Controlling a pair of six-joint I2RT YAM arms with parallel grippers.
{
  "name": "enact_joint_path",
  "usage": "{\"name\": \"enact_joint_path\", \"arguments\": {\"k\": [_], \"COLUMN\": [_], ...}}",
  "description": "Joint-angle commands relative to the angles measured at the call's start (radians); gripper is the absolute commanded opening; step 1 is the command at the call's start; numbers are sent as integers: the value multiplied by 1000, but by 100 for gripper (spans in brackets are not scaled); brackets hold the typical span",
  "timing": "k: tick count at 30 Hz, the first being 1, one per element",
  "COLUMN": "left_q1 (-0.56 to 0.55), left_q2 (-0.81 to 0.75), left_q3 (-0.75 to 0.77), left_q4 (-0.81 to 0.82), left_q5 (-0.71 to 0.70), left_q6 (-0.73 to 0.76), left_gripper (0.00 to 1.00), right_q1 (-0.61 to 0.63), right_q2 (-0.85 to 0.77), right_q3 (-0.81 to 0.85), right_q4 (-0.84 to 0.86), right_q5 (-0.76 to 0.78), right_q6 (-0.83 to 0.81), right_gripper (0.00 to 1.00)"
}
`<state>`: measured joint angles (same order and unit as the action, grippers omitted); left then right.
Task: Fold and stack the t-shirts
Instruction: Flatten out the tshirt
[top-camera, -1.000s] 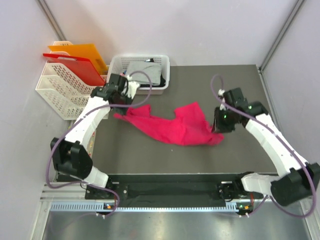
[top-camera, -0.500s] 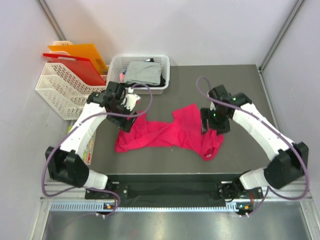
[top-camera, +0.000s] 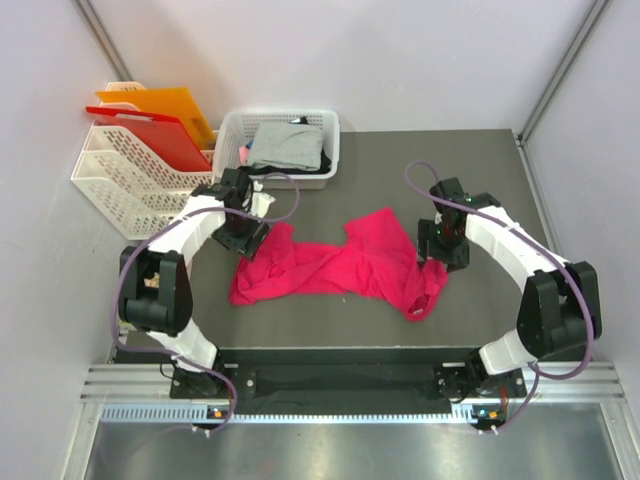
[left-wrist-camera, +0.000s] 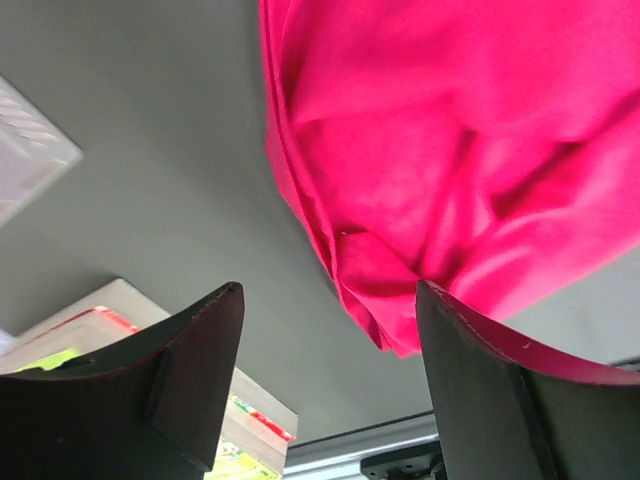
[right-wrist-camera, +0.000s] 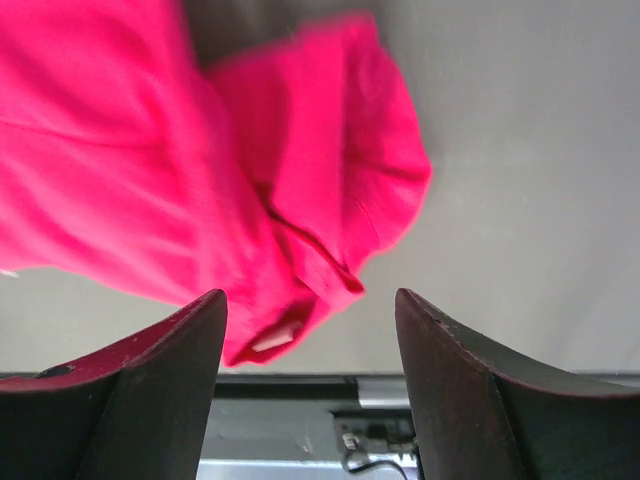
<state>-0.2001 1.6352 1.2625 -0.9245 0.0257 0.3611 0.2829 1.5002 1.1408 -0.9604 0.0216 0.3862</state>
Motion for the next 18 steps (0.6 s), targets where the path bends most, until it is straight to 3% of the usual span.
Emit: {"name": "enact_joint_path", "arguments": {"k": [1,9,15,18], "left_q1": [14,16,16,18], "left_q2": [40,166,203,204], "left_q3": [-60,33,211,218], "left_q4": [133,181,98,133], "left_q5": [-17,-64,52,100], "left_q6": [-19,-40,-83,-103], "left_gripper": [74,76,77,78], "right_q1": [1,-31,-36,-36], "right_q2": [-37,25,60,77], "right_q3": [-76,-95,-87,-92], "right_q4": [51,107,124,138], "right_q5": [15,20,6,-6], "right_q6": [13,6,-1,3], "right_gripper": [68,67,66,67]}}
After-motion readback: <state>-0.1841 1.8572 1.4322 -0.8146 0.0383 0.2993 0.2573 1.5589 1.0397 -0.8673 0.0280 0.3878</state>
